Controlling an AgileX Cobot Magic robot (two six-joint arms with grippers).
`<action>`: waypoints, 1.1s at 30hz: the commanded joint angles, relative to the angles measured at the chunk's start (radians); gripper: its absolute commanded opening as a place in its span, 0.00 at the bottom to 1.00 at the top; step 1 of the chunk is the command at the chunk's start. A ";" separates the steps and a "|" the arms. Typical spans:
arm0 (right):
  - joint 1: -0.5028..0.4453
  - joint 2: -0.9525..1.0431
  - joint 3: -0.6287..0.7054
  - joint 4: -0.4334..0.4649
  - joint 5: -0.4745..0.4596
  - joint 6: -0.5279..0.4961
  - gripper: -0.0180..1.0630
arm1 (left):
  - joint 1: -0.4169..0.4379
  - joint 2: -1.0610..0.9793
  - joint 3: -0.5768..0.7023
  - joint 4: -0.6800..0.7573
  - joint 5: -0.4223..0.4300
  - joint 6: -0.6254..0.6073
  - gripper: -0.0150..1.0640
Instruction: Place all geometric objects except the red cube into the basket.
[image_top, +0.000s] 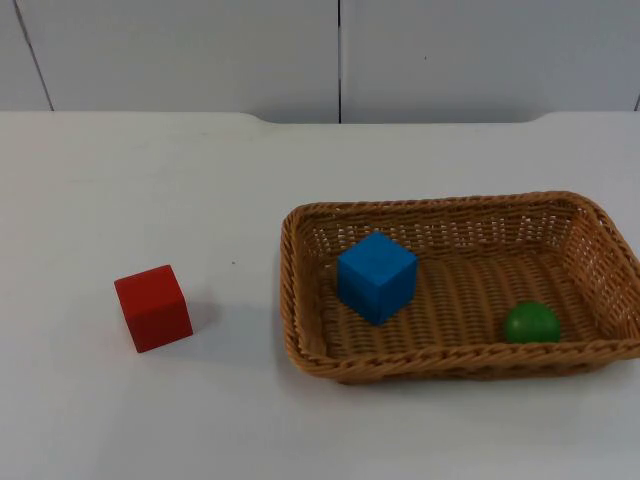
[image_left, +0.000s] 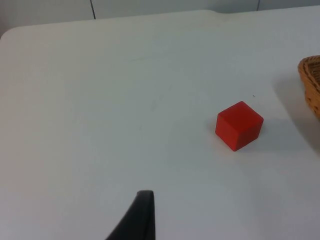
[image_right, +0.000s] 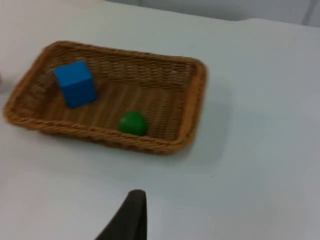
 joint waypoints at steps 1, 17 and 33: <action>-0.071 -0.003 0.001 0.006 -0.010 0.001 0.99 | 0.002 -0.004 0.005 -0.007 0.001 0.002 0.99; -0.220 -0.003 0.001 0.006 -0.010 0.001 0.99 | 0.002 -0.004 0.005 -0.007 0.001 0.002 0.99; -0.220 -0.003 0.001 0.006 -0.010 0.001 0.99 | 0.128 -0.004 0.005 -0.005 0.001 0.002 0.99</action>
